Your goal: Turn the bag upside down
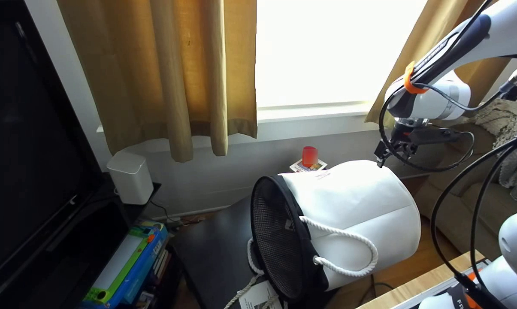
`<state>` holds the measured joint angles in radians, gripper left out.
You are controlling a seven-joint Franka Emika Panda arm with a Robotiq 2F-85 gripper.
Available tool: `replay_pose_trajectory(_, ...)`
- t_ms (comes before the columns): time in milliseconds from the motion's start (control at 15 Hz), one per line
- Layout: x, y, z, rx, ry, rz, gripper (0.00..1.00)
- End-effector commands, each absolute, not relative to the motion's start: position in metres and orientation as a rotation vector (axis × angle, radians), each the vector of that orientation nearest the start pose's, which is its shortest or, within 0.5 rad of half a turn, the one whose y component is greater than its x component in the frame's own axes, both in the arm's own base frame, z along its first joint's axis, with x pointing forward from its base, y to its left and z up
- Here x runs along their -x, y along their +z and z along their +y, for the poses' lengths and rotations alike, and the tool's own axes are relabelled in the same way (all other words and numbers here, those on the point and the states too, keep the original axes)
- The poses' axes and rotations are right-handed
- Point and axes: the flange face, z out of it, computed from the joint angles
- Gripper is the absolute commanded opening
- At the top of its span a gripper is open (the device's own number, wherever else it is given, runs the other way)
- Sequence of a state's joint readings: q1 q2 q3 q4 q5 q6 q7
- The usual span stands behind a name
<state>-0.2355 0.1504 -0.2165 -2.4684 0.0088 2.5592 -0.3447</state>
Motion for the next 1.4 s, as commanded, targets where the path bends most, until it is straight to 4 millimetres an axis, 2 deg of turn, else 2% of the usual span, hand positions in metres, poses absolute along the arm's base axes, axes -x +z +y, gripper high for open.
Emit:
replay_pose_trajectory(0,-0.422,0.214,-0.231,3.058,0.072,0.205,1.0)
replay_pose_trajectory(333,-0.423,0.187,-0.234,2.926,0.011,0.18,1.0)
replay_pose_trajectory(667,-0.428,0.161,-0.233,2.895,0.012,0.2,0.99)
replay_pose_trajectory(733,-0.43,0.159,-0.234,2.894,0.017,0.212,0.75)
replay_pose_trajectory(800,-0.432,0.156,-0.234,2.891,0.015,0.212,0.74)
replay_pose_trajectory(867,-0.435,0.156,-0.235,2.895,0.018,0.218,0.69)
replay_pose_trajectory(1067,-0.443,0.166,-0.233,2.91,0.013,0.228,0.45)
replay_pose_trajectory(1333,-0.458,0.183,-0.218,2.922,-0.009,0.186,0.16)
